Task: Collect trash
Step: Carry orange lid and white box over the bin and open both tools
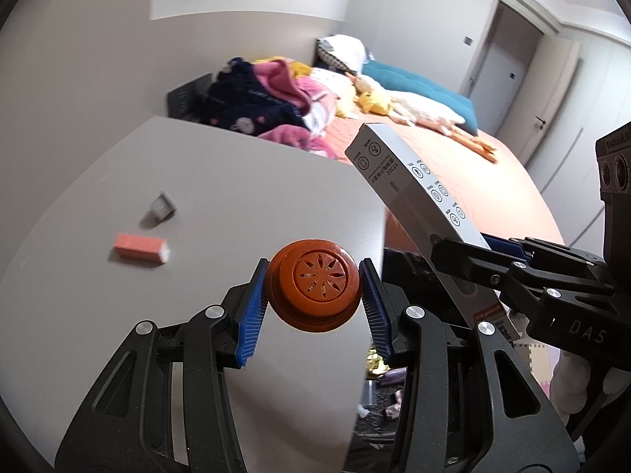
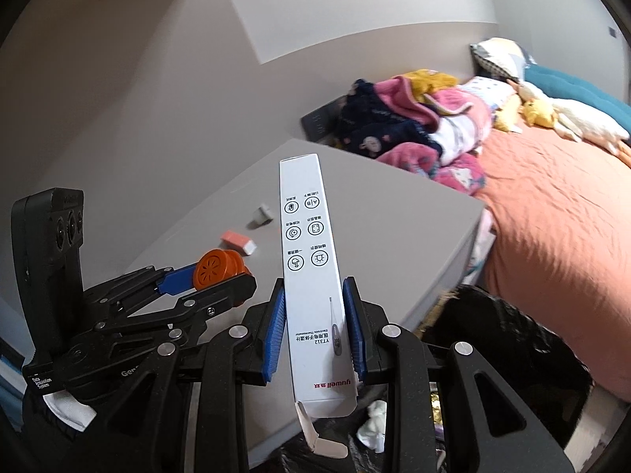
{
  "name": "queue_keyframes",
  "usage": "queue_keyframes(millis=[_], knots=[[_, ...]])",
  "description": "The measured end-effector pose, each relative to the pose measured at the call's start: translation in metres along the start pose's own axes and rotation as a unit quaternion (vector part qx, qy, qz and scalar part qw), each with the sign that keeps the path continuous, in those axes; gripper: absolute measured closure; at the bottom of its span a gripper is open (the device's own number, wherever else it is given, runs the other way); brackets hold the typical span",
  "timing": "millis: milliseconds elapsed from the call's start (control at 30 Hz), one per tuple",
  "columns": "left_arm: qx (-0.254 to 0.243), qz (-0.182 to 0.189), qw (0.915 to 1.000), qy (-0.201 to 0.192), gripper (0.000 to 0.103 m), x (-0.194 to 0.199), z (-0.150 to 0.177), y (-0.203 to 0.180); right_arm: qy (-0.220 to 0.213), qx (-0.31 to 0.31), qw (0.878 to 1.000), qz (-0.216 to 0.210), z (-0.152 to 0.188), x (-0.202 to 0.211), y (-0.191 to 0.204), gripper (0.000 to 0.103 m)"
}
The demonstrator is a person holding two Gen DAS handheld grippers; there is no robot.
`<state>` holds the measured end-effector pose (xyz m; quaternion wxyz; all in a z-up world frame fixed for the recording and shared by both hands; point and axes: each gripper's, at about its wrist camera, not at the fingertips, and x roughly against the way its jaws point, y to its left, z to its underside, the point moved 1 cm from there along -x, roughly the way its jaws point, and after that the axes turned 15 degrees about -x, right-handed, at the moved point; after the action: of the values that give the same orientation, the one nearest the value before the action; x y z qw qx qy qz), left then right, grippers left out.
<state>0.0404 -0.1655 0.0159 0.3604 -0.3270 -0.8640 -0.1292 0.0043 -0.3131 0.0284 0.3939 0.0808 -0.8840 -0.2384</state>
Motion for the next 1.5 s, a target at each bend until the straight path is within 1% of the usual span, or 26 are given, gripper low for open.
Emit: queue_keyframes(millis=[367,700,1100,1500], knots=[[-0.045,0.042,0.9981,0.001,0.058,-0.023,-0.022,-0.044,-0.029,-0.038,0.998,0.034,-0.004,0.030,-0.052,0.073],[-0.080,0.074,0.9940,0.000,0.058,-0.034,-0.037,-0.078,-0.053,-0.065,0.995,0.056,-0.002,0.053,-0.081,0.073],[-0.127,0.115,0.9852,0.001,0.058,-0.042,-0.049,-0.121,-0.083,-0.097,0.988,0.082,0.007,0.086,-0.113,0.073],[-0.154,0.149,0.9767,0.005,0.058,-0.050,-0.053,-0.152,-0.097,-0.125,0.981,0.109,0.019,0.110,-0.138,0.073]])
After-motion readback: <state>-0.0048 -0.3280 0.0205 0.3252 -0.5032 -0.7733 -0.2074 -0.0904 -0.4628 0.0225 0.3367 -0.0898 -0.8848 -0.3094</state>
